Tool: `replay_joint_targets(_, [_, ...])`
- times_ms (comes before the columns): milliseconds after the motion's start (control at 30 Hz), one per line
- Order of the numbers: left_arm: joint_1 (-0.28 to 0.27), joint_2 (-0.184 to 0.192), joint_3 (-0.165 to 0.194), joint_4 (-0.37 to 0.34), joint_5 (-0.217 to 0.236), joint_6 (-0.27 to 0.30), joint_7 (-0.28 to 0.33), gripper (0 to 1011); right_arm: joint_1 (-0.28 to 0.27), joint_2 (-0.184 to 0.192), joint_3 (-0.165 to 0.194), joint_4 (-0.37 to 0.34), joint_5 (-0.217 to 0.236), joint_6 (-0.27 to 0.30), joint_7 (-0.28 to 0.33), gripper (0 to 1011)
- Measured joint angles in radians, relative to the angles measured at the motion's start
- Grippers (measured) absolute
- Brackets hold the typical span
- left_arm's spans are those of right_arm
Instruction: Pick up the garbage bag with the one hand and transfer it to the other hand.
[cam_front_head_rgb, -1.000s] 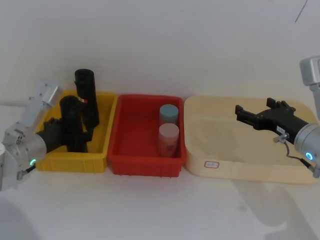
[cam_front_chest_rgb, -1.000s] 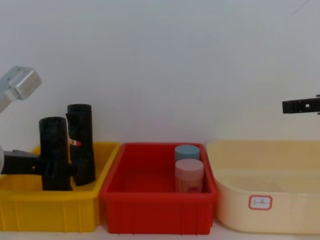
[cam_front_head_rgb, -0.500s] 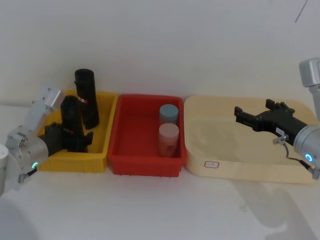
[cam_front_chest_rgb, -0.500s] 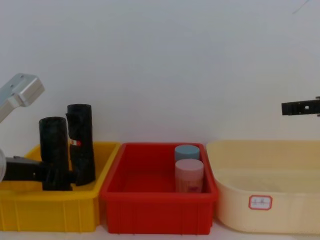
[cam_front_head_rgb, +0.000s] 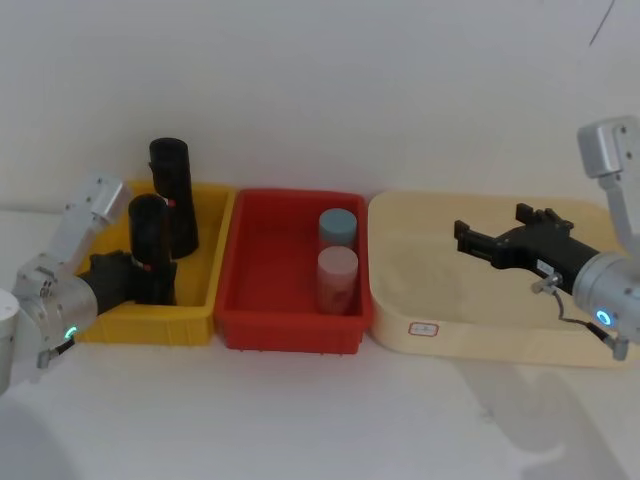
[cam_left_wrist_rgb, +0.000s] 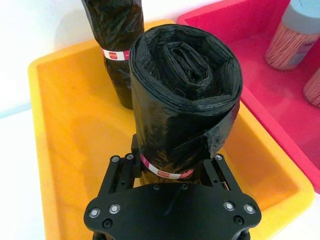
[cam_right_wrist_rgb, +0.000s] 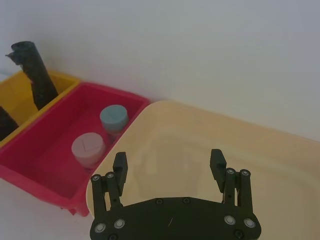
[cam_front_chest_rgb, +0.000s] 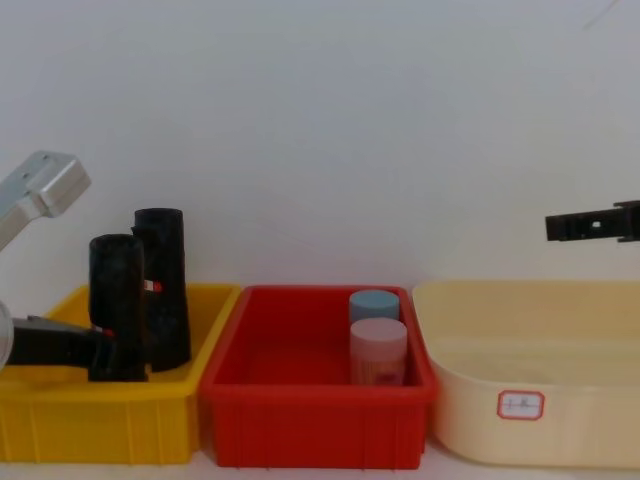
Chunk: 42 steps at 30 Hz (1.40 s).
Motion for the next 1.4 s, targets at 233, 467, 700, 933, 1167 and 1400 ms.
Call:
replay_joint_targets(233, [0.0, -0.001, 0.0, 0.001, 0.001, 0.0, 0.001, 466, 0.042, -0.014, -0.044, 0.033, -0.023, 0.024, 0.011, 1010])
replay_joint_targets(467, [0.001, -0.001, 0.0, 0.001, 0.001, 0.0, 0.001, 433, 0.094, -0.039, -0.092, 0.083, -0.048, 0.045, 0.015, 1010])
replay_joint_targets(700, [0.001, -0.001, 0.0, 0.001, 0.002, 0.001, 0.001, 411, 0.144, -0.066, -0.136, 0.142, -0.072, 0.064, 0.02, 1010])
replay_joint_targets(933, [0.001, -0.002, 0.0, 0.001, 0.002, 0.001, 0.001, 411, 0.179, -0.088, -0.17, 0.186, -0.094, 0.075, 0.025, 1010])
replay_joint_targets(1167, [0.001, -0.001, 0.0, 0.001, 0.002, 0.001, 0.001, 411, 0.202, -0.104, -0.196, 0.206, -0.111, 0.083, 0.034, 1010])
replay_joint_targets(1400, [0.001, -0.001, 0.0, 0.001, 0.001, 0.001, 0.001, 411, 0.219, -0.117, -0.222, 0.215, -0.126, 0.089, 0.043, 1010])
